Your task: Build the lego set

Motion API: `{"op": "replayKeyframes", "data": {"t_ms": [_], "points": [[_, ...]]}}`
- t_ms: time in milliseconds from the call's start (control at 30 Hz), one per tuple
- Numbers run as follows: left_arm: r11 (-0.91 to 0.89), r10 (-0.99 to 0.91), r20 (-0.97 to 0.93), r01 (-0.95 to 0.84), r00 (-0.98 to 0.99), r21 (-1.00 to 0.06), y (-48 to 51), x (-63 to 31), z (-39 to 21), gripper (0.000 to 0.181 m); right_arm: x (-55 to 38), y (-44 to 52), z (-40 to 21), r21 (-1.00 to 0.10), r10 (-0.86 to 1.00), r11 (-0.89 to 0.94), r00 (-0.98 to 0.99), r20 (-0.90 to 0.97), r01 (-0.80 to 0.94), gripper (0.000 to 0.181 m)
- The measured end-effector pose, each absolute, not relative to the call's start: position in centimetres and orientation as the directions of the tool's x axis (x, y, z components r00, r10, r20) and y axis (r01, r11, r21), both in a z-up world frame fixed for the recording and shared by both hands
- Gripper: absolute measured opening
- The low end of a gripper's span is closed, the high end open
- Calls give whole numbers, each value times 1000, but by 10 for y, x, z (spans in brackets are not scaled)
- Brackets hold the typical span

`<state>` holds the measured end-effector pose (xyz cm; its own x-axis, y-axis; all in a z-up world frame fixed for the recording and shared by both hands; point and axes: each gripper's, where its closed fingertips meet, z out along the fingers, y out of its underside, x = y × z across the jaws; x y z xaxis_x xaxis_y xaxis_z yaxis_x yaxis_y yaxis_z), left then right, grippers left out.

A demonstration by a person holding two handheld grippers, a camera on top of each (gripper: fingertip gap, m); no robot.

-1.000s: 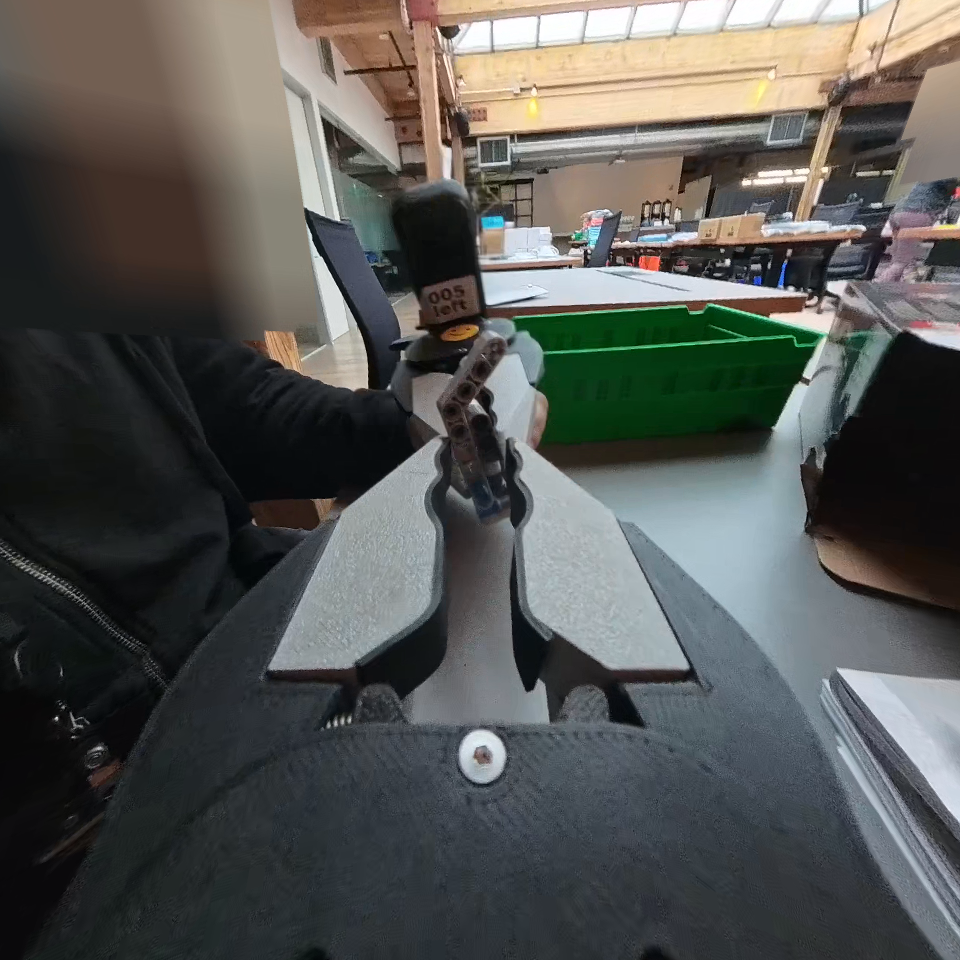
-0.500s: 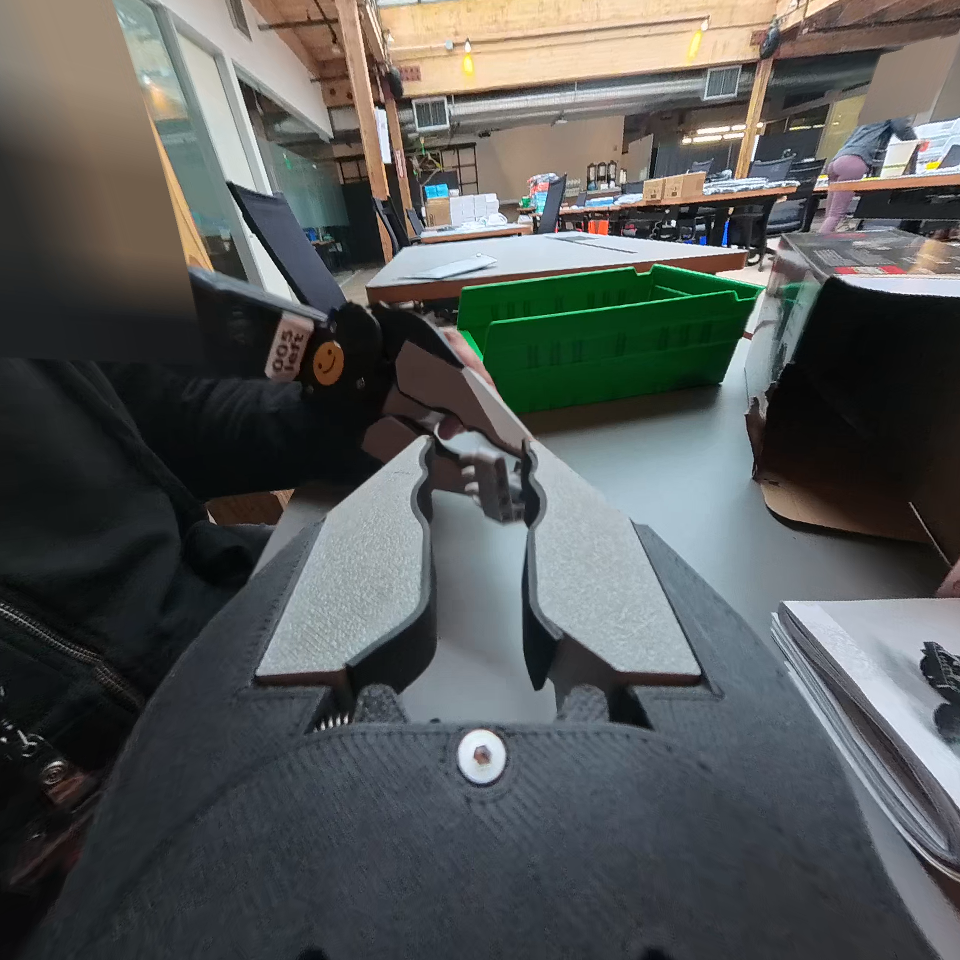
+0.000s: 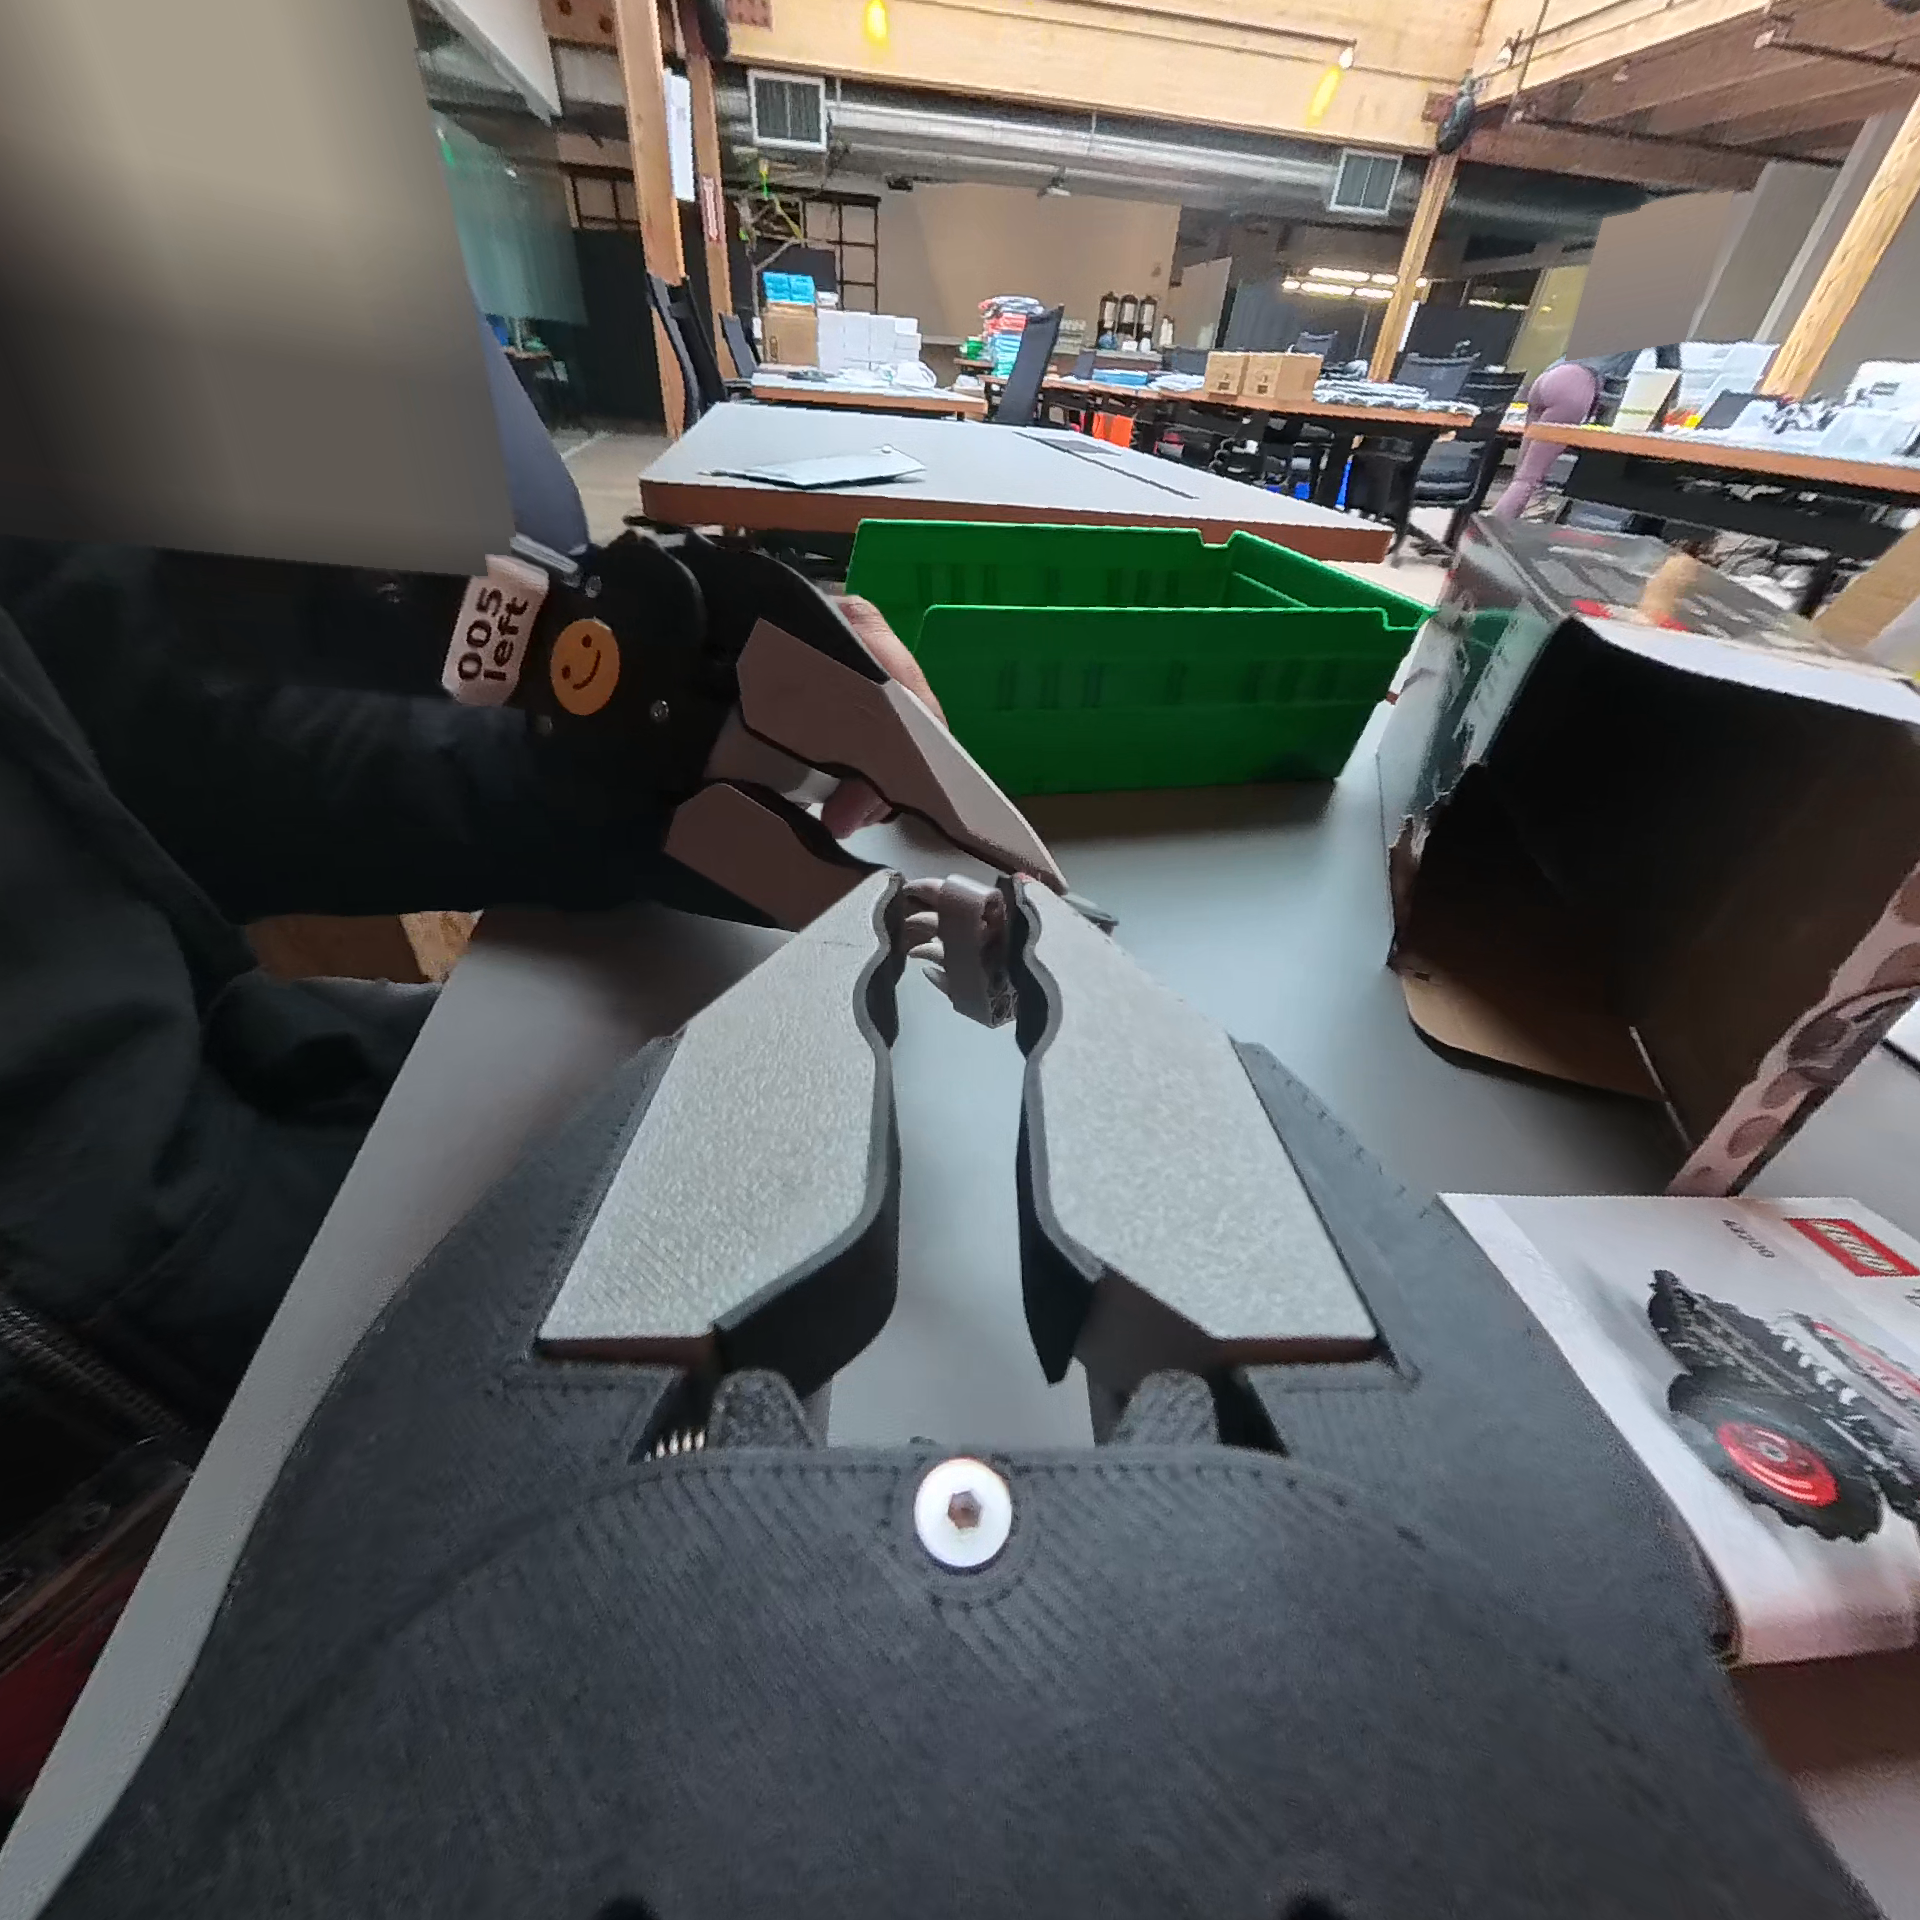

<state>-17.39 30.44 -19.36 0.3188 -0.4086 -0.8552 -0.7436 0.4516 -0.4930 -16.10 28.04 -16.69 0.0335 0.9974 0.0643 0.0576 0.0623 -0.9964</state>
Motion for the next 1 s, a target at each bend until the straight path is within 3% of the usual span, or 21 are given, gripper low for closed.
{"op": "replayKeyframes", "data": {"t_ms": [33,167,233,567,633,733,867,1000], "points": [[448,-425,-840,-728,337,-519,304,-174,-192,12,-161,281,-166,-996,996,77,43,79,54,15],[394,-575,-692,-593,437,-702,303,-175,-188,14,-160,283,-166,-996,996,73,53,76,54,15],[359,-611,-644,-564,460,-744,306,-179,-189,15,-161,284,-168,-996,997,56,56,59,62,15],[392,-598,-693,-607,403,-691,303,-177,-195,10,-156,287,-160,-997,997,-74,18,-74,-9,15],[377,-653,-650,-578,389,-724,298,-174,-198,10,-155,287,-157,-992,993,-119,-7,-119,-32,15],[308,-758,-515,-477,401,-823,293,-171,-195,9,-152,287,-152,-978,980,-196,-51,-193,-65,17],[90,-924,-180,-264,338,-960,281,-166,-190,9,-152,287,-151,-965,966,-251,-84,-245,-77,26],[-153,-951,120,-96,286,-983,284,-171,-182,9,-158,287,-158,-956,955,-290,-82,-286,-39,34]]}}
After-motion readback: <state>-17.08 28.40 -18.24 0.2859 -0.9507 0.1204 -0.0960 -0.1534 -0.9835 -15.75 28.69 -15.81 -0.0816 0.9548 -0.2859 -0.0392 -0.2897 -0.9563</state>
